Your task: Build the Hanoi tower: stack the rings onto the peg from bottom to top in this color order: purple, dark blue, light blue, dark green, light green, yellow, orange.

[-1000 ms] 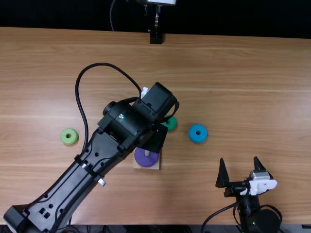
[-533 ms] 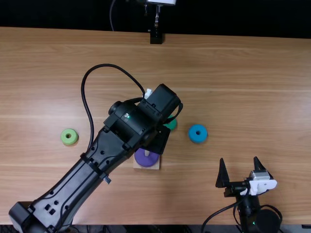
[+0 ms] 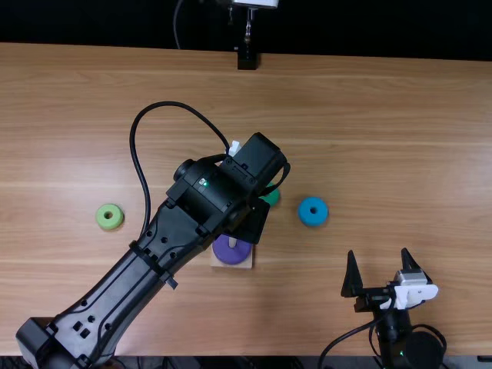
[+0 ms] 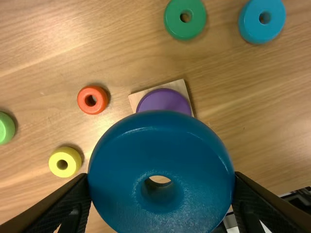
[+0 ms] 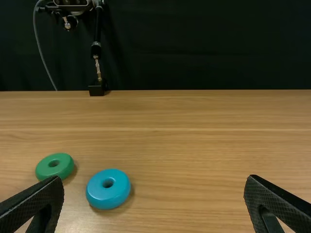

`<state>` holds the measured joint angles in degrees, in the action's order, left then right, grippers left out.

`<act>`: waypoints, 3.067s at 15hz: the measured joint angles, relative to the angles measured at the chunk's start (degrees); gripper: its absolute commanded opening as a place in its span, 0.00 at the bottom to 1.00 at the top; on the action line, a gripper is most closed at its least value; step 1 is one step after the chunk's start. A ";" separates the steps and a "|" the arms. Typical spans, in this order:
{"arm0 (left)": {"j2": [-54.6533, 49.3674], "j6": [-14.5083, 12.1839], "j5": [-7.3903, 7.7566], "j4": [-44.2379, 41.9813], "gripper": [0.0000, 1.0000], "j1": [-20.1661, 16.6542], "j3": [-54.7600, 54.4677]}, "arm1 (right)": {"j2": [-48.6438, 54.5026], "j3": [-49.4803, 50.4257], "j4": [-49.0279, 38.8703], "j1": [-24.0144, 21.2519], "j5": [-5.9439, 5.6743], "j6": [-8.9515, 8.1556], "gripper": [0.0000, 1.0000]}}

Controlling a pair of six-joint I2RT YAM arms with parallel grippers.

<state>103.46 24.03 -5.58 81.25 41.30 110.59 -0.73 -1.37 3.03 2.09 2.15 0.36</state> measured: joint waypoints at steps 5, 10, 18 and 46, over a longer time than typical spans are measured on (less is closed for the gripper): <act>0.04 0.42 0.04 0.04 0.00 0.72 -1.29 | 0.00 0.00 -0.02 0.00 0.00 0.00 1.00; 0.09 0.44 0.02 0.00 0.00 0.70 -2.38 | 0.00 0.00 0.00 0.00 -0.02 0.00 1.00; 2.32 0.44 -0.02 -0.17 0.00 1.68 -2.60 | 0.00 0.00 0.00 0.00 -0.02 0.00 1.00; -18.93 0.28 0.13 -27.67 1.00 -19.74 -16.26 | 0.00 0.00 0.00 0.00 -0.02 -0.04 1.00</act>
<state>84.53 24.32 -5.45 53.58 21.56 94.32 -0.73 -1.37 3.03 2.09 2.13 0.32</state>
